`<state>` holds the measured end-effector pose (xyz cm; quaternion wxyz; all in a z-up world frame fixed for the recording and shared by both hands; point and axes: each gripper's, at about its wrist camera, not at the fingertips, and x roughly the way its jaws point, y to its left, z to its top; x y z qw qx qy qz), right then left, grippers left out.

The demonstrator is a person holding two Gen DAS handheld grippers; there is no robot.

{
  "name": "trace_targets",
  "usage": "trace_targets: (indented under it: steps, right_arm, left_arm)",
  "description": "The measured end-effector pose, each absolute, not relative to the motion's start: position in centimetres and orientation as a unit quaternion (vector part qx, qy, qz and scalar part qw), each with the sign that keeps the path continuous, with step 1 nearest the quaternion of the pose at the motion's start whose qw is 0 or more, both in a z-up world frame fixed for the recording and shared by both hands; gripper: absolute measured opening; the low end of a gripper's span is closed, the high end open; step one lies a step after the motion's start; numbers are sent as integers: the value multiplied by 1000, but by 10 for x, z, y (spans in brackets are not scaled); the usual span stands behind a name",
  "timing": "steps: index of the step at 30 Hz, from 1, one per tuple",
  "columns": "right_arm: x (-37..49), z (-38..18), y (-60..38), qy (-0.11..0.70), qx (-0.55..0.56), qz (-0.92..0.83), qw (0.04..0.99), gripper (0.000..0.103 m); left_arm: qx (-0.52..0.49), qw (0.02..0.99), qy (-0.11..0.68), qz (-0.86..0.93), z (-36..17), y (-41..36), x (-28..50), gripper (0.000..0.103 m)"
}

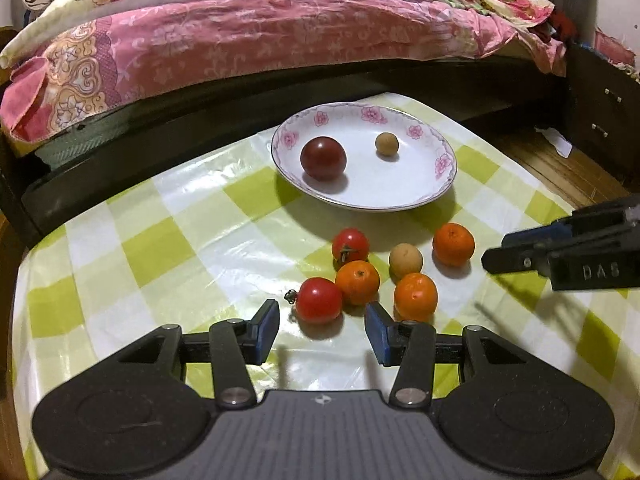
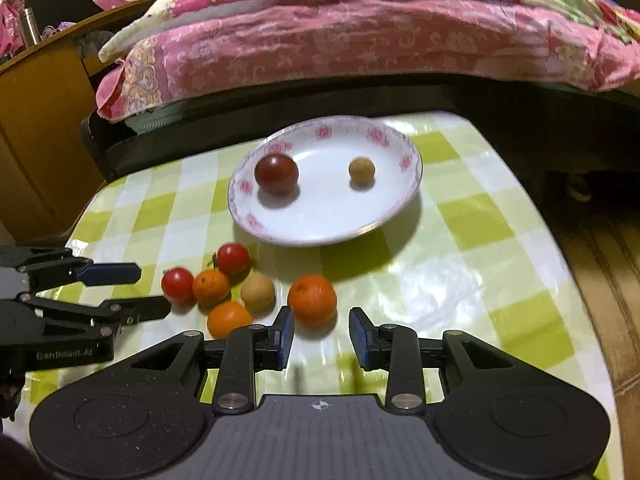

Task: Organize fruits
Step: 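Withdraw both grippers from the plate back toward the loose fruits, then grasp a mandarin orange with the right gripper while the left grasps a red cherry tomato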

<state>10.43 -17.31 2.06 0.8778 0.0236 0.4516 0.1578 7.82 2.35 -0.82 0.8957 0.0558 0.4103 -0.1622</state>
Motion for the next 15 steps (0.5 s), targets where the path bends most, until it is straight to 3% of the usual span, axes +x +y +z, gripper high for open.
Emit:
trace_targets:
  steps: [15]
  right_arm:
    - [106, 6, -127, 464, 13, 228, 856, 32]
  left_arm:
    - [70, 886, 421, -180, -19, 37, 84, 54]
